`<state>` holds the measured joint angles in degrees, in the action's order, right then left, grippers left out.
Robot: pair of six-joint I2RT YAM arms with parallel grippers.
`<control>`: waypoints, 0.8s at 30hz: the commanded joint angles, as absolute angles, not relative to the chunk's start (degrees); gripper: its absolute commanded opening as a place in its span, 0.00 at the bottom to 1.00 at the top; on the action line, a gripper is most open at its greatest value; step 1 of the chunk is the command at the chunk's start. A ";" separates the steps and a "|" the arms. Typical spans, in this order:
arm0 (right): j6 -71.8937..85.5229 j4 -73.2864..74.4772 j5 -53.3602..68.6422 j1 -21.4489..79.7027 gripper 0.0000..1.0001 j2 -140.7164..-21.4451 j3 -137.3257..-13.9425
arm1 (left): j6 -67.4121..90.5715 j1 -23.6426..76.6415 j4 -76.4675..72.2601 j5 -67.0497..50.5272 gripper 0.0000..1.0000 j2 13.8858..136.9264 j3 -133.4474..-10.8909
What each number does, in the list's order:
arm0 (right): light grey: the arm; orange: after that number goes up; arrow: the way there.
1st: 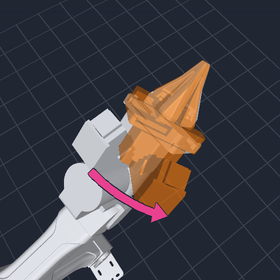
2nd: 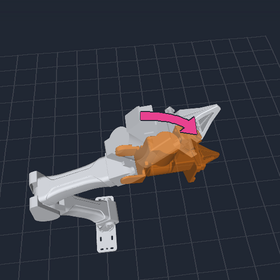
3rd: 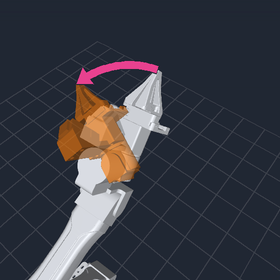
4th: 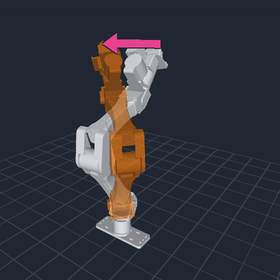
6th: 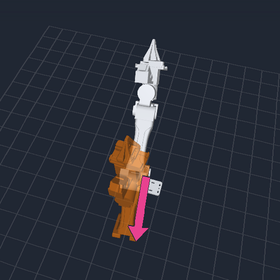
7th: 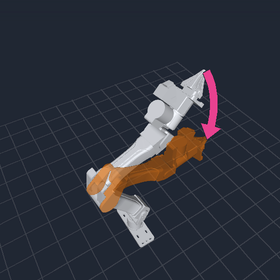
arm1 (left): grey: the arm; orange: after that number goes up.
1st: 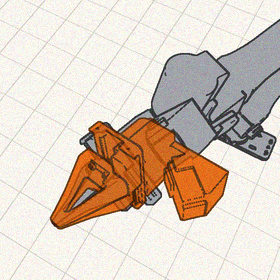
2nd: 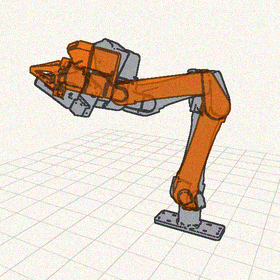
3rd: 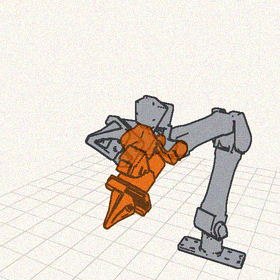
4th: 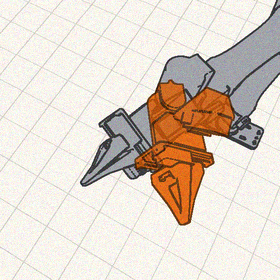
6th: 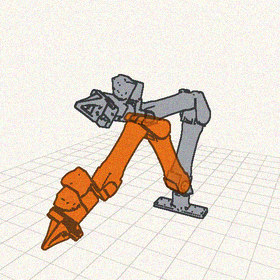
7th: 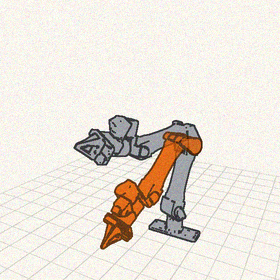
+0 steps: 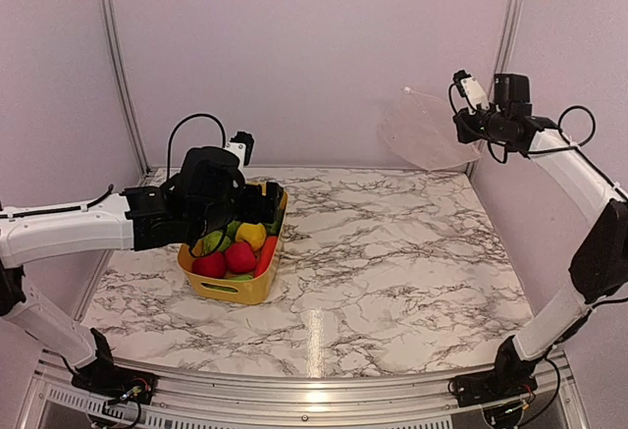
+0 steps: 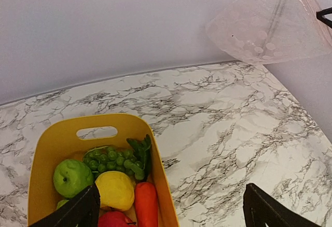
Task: Place the food in the zip-top bag and seal the zipper
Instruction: Pass from the left arm to the right, then pick up the fake fruit from the bin.
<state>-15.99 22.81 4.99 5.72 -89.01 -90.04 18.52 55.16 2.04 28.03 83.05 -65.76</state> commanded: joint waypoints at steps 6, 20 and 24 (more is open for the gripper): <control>-20.39 21.49 16.95 13.90 0.00 -88.75 -76.00 | 25.87 50.74 7.74 46.92 0.99 74.87 -58.69; -19.36 17.13 28.88 16.44 0.00 -89.75 -69.94 | 13.53 48.91 13.83 49.46 0.99 78.47 -62.93; -19.80 16.16 29.74 16.39 0.00 -89.26 -68.31 | 15.54 47.72 16.19 40.42 0.93 80.17 -65.98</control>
